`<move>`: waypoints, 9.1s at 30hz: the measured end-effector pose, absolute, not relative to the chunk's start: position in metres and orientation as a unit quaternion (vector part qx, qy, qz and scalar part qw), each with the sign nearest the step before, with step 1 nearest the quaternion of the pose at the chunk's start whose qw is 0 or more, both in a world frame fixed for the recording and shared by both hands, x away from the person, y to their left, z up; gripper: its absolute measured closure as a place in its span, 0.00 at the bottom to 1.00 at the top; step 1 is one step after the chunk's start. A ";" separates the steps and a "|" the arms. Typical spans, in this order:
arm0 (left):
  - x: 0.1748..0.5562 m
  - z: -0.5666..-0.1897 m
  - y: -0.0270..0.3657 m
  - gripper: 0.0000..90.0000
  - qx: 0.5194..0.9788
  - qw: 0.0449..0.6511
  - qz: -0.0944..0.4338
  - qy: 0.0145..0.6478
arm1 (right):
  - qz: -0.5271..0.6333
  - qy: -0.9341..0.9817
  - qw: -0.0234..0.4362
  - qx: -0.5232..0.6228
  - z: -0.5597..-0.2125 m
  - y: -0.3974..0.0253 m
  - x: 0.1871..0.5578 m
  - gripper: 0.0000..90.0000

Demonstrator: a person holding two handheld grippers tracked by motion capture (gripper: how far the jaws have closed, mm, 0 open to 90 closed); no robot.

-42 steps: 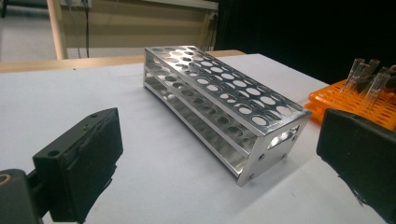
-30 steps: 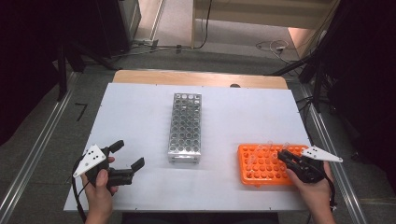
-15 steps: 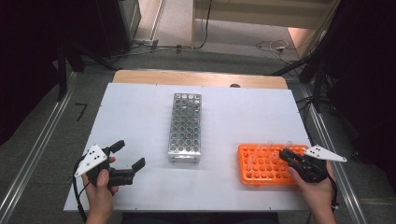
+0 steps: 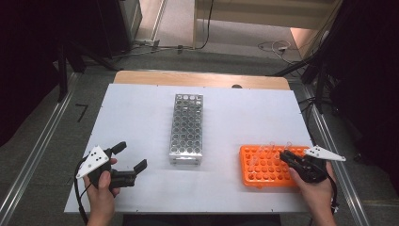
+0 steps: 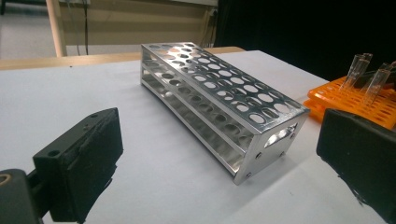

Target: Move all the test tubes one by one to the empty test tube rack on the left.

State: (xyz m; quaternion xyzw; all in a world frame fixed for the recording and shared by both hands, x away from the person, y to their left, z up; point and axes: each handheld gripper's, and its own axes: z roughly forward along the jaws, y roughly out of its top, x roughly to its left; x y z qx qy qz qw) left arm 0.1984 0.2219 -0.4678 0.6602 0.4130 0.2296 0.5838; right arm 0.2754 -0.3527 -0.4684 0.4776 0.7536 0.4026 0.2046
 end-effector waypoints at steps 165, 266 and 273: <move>0.324 -0.385 0.095 0.83 0.744 0.547 0.185 0.336 | 0.489 0.822 0.105 0.272 -0.449 -0.270 0.207 0.00; 0.462 -0.427 0.070 0.72 0.756 0.453 0.214 0.423 | 0.491 0.818 0.109 0.278 -0.451 -0.281 0.214 0.00; 0.457 -0.421 0.071 0.50 0.758 0.463 0.197 0.415 | 0.492 0.818 0.111 0.279 -0.451 -0.282 0.215 0.00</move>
